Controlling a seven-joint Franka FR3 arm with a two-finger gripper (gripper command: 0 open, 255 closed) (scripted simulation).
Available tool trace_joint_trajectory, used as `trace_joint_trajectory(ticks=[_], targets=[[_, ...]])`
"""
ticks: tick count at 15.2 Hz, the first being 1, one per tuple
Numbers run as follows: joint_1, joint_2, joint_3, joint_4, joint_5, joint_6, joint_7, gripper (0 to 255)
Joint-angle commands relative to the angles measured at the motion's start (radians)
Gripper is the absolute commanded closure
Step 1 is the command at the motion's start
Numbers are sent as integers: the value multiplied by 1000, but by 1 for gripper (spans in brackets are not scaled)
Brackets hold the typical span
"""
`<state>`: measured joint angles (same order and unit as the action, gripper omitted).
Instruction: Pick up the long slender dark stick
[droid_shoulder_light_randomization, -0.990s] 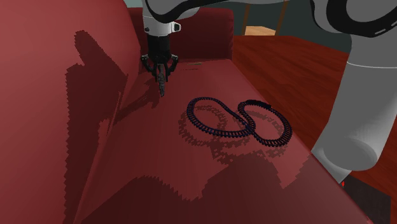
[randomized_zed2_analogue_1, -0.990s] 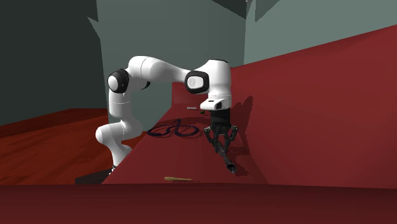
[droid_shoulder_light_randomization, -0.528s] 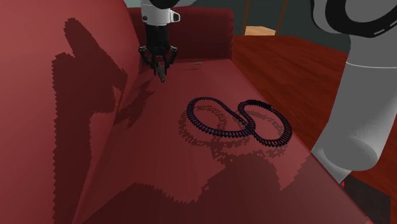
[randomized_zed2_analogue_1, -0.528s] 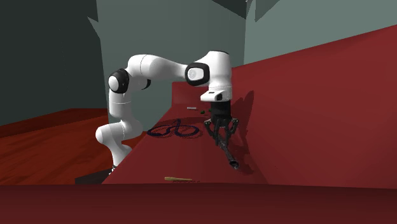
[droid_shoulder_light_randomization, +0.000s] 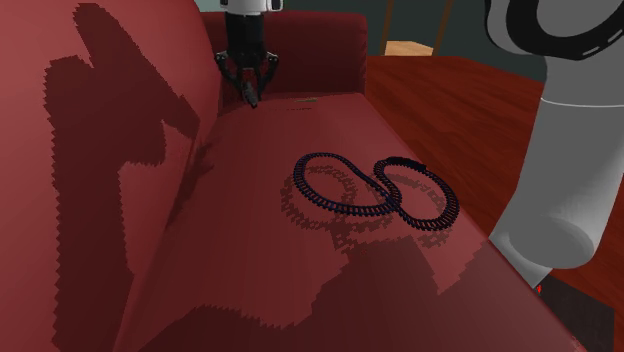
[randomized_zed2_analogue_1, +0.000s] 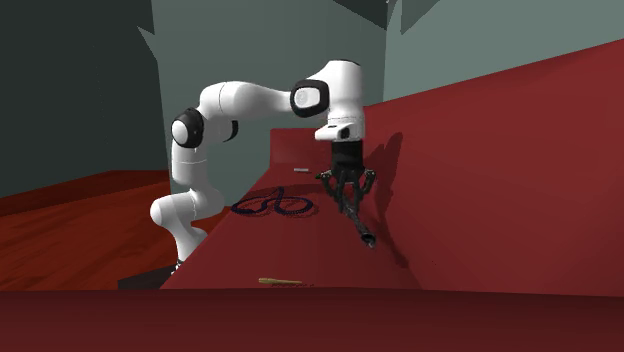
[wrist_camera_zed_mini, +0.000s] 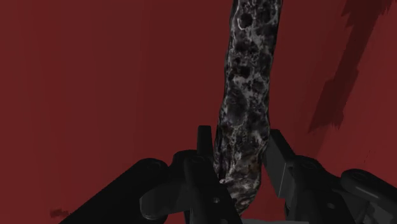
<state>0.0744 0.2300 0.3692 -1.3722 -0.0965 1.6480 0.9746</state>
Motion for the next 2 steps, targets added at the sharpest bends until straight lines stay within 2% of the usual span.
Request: trace_joint_trajectory(ticks=[1, 2], targets=[[2, 7, 0, 29, -3, -22, 0, 255], [2, 7, 0, 28, -3, -22, 0, 255]])
